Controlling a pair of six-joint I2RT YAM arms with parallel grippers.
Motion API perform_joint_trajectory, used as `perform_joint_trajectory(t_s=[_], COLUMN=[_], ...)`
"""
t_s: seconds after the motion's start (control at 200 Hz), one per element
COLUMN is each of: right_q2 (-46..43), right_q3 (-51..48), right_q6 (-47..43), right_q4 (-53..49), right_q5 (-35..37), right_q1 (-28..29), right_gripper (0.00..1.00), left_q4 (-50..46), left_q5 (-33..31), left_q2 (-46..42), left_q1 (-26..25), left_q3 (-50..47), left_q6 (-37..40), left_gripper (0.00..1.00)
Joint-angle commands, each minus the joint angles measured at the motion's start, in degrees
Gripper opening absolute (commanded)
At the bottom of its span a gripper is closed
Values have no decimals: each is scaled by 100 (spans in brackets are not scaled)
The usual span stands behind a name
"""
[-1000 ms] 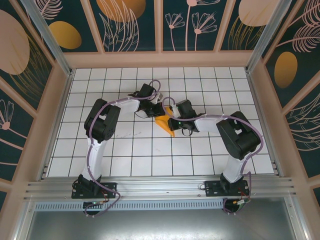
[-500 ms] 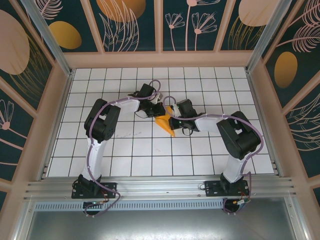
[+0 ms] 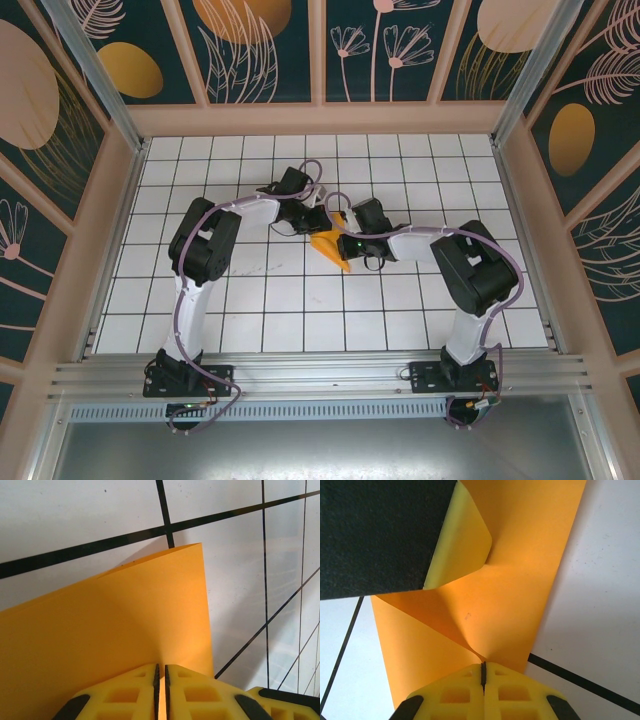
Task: Fold a paper plane with a square sheet of paper (fold left side to right side)
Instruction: Third fold the triangle at the center of the table.
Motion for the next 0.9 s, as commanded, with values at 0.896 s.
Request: perform_joint_trajectory(t_s=[0.896], right_q2=[307], right_q3=[118], right_q6=[-269], right_q4=[-766], right_q5=[115], right_q1=[180], right_gripper=[0], left_q4=[647], left_q5=[392], left_q2=[-1248], left_q1=[0], left_q3=[-1215], left_q6=[-139], left_gripper=[12])
